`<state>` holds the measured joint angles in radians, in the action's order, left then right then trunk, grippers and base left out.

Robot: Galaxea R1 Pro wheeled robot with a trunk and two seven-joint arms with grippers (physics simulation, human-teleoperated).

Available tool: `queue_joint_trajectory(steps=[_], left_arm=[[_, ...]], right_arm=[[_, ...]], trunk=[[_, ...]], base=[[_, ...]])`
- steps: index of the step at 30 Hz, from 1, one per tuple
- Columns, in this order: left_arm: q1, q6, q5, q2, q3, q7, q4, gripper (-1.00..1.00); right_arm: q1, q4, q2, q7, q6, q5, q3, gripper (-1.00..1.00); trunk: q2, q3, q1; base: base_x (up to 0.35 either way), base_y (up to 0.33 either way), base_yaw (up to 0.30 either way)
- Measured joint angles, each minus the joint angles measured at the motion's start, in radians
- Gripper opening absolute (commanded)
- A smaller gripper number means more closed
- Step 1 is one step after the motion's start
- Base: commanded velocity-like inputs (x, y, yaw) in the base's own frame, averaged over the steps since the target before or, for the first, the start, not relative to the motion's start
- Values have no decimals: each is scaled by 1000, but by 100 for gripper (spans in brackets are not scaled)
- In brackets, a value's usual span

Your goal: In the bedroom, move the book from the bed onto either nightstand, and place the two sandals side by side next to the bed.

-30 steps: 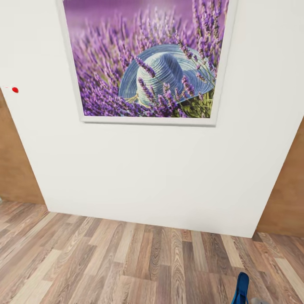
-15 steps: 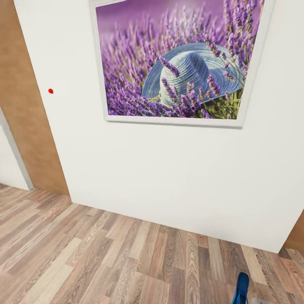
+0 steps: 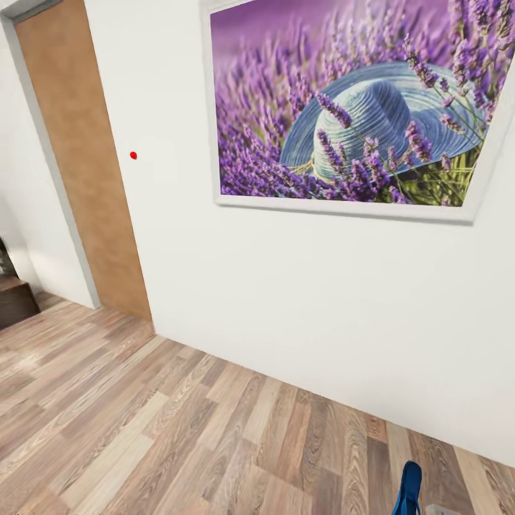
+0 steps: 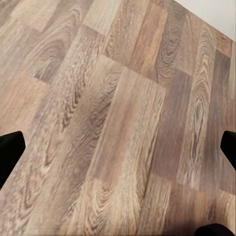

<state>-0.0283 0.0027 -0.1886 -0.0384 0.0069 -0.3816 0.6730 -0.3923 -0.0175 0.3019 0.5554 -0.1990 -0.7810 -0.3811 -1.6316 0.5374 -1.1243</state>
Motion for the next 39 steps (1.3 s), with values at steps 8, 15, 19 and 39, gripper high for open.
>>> queue_joint_trajectory(steps=[8,15,19,39], left_arm=[[0,0,0,0,0,0,0,100],[0,0,0,0,0,0,0,100],[0,0,0,0,0,0,0,100],[0,0,0,0,-1,1,0,100]], right_arm=[[0,0,0,0,0,0,0,-100],[0,0,0,0,0,0,0,-100],[0,0,0,0,0,0,0,-100],[0,0,0,0,0,0,0,-100]], trunk=[[0,0,0],[0,0,0],[0,0,0],[0,0,0]], base=[[296,-54,291],[103,-28,291],[9,-2,291],[59,-105,291]])
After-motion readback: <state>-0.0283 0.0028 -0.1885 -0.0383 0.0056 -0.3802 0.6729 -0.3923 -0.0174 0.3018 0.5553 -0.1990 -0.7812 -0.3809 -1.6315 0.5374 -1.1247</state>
